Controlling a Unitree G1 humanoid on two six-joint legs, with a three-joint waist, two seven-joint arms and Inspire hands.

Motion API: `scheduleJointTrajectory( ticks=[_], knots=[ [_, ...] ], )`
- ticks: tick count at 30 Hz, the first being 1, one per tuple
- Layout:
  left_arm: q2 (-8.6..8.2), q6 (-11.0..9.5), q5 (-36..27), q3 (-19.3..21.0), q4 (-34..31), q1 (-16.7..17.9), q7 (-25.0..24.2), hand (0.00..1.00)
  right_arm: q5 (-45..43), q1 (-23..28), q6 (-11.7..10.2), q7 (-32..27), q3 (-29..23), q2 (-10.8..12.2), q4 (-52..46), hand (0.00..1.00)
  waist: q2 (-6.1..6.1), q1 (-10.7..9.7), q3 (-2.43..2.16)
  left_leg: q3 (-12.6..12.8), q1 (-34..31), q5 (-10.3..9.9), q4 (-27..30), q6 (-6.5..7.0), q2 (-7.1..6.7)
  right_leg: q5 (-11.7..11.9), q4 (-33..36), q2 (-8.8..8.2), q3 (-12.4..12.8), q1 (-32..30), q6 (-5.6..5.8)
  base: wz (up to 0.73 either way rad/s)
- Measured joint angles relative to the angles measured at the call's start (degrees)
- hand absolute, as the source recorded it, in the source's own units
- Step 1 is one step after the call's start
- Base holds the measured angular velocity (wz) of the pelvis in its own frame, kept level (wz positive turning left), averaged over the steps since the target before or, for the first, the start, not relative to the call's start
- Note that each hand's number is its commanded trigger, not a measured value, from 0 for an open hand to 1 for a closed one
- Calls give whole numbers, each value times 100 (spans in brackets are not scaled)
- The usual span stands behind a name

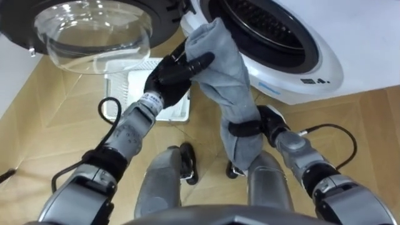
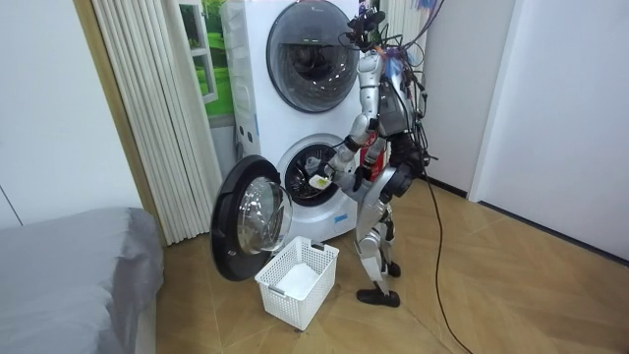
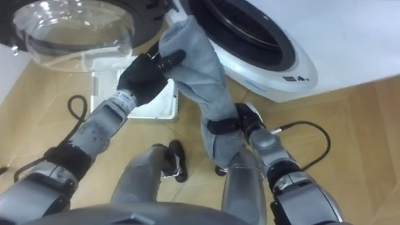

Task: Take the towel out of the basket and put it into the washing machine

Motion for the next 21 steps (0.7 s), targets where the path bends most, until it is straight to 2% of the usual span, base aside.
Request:
scheduleJointTrajectory(
  ticks=[1, 6, 7, 11, 13, 17, 21],
  knots=[
    [-2, -16, 203, 96, 191, 51, 150, 0, -2, 2, 1, -66, -80, 0, 36, 100, 0, 17, 1, -4, 17, 15, -41, -10, -65, 0, 1, -13, 4, 0, 0, 0],
    [69, -23, 1124, 200, 748, 345, 649, 0, 228, -137, 117, -167, -262, -47, 309, 100, -1, 32, 2, -5, 1, 80, -114, 33, -93, -15, -17, -97, -61, 4, -3, 9],
    [73, -19, 1346, 212, 828, 381, 752, 0, 359, -179, 124, -175, -310, -90, 335, 100, -10, 40, 9, -26, -22, 122, -147, 44, -176, -18, -18, -145, -90, -13, 2, 23],
    [86, -20, 1897, 209, 1016, 521, 892, 0, 675, -307, 221, -109, -327, -203, 505, 100, -20, 98, 15, -67, -65, 179, -157, 82, -264, -32, 36, -256, -140, -49, 16, 15],
    [92, -21, 2199, 222, 1116, 532, 933, 0, 932, -384, 241, -28, -398, -271, 674, 100, -30, 119, 22, -171, -148, 219, -139, 101, -281, -37, 56, -307, -233, -61, 25, 26],
    [132, -20, 2448, 322, 1154, 664, 958, 0, 1295, -518, 368, 98, -666, -378, 896, 100, -58, 180, 35, -209, -250, 223, -76, 107, -293, -51, 111, -350, -296, -114, 30, 12],
    [177, 1, 2596, 324, 1237, 756, 1030, 0, 1895, -655, 528, 134, -799, -611, 976, 100, -80, 209, 49, -227, -356, 228, -25, 122, -358, -110, 213, -421, -313, -214, 47, 11]
  ],
)
